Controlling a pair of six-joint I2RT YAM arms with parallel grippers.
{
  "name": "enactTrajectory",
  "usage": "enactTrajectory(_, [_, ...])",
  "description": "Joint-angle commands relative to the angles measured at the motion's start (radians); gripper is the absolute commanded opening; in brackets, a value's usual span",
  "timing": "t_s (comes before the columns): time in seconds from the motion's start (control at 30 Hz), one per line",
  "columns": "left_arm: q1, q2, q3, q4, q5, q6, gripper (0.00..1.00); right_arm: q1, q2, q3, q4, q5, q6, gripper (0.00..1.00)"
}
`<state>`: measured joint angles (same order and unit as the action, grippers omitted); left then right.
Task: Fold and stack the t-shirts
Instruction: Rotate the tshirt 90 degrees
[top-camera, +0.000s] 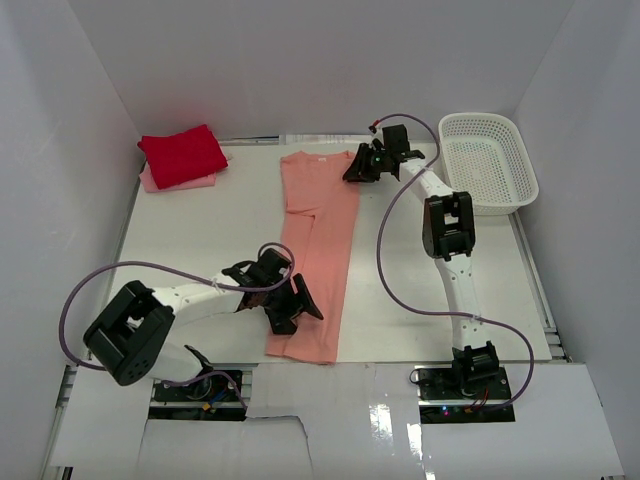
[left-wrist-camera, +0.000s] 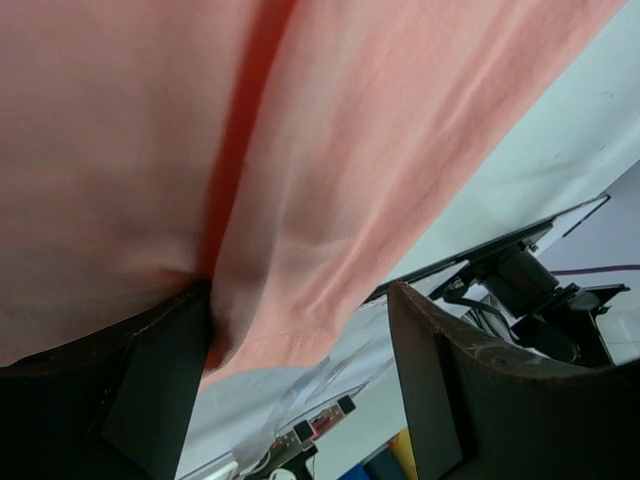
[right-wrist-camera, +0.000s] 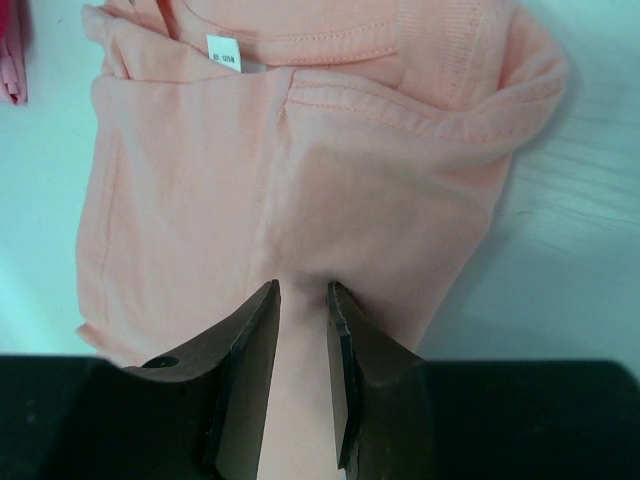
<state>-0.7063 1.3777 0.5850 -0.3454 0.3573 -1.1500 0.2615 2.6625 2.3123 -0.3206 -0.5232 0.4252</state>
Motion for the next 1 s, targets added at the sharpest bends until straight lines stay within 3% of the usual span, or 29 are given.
enactTrajectory(0.0, [-0.096,0.092,-0.002,-0.021,-0.061,-0.069,0.81,0.012,0.036,0.019,0.034,0.000,0.036,0.33])
enactTrajectory(0.3, [-0.242,0.192,0.085,0.020,-0.057,-0.151,0.81,0.012,0.047,0.058,0.028,-0.003,0.050,0.34])
enactTrajectory(0.5, [-0.228,0.110,0.177,-0.150,-0.171,-0.091,0.83,0.002,0.014,0.053,0.043,-0.009,0.037,0.35])
enactTrajectory(0.73, [-0.035,-0.006,0.449,-0.438,-0.287,0.136,0.84,-0.016,-0.154,0.024,0.092,-0.049,0.011,0.49])
enactTrajectory(0.87, [0.103,0.001,0.656,-0.532,-0.337,0.316,0.86,-0.015,-0.394,-0.167,0.120,-0.069,-0.025,0.63])
enactTrajectory(0.97, [0.154,0.049,0.763,-0.511,-0.328,0.429,0.86,-0.013,-0.562,-0.394,0.117,-0.093,-0.029,0.63])
